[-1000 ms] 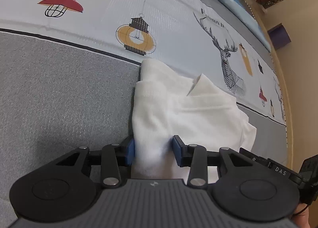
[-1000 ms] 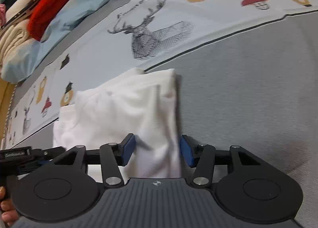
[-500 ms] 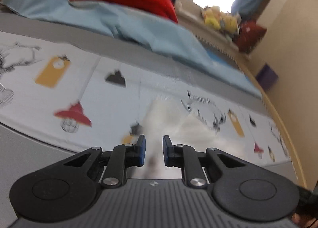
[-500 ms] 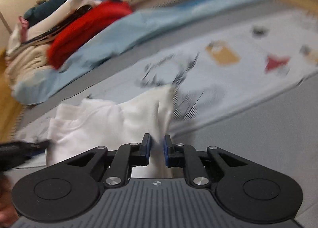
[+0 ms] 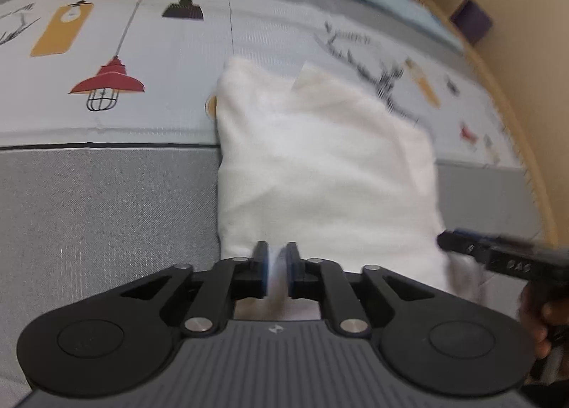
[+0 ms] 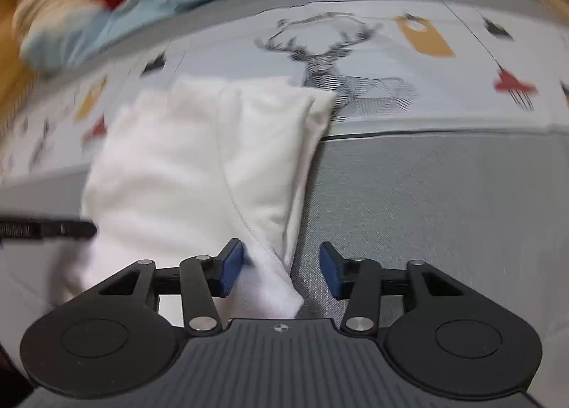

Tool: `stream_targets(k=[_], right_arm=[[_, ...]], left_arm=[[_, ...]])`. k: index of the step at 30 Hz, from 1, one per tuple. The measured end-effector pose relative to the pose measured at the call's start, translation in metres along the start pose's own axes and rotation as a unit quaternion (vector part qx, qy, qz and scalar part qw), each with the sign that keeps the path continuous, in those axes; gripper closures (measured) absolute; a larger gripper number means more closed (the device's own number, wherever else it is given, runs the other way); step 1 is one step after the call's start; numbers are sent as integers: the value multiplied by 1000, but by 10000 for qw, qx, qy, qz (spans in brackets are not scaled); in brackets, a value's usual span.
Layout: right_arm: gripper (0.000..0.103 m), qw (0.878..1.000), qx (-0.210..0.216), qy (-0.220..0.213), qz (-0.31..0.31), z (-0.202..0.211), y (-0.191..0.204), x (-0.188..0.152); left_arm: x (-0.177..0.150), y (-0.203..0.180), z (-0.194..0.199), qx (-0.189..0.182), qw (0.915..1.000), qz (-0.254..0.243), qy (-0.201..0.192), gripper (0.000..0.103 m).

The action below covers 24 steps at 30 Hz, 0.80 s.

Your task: Fold small clothes

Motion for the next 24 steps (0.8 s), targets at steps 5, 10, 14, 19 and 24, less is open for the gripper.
stream_targets(k=[5, 10, 14, 19, 24], right_arm=[[55, 9984, 367, 431, -60, 5, 6, -18], [51, 9957, 463, 753, -290, 3, 4, -39], [83, 9944, 674, 617, -533, 6, 7, -35], [83, 9965, 465, 599, -348, 7, 9, -34], [67, 9976, 184, 667, 70, 7, 8, -35]], left_arm=[[-11, 15, 5, 94, 9994, 154, 287, 73], [-36, 21, -6, 118, 9965, 153, 814, 60], [-42, 24, -9, 124, 9958, 147, 896, 65], [-48, 15, -5, 288, 9956, -304, 837, 65], [-50, 12, -1, 539, 9926, -834, 700, 64]])
Point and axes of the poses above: each gripper's, at about its wrist camera, not at the fingertips, and z roughly against the way its jaws point, y to its left, x to its top, the point moved 10 cm from there along -z, roughly the way its jaws point, and after that the axes turned 10 degrees about z, right-handed, at the moved point
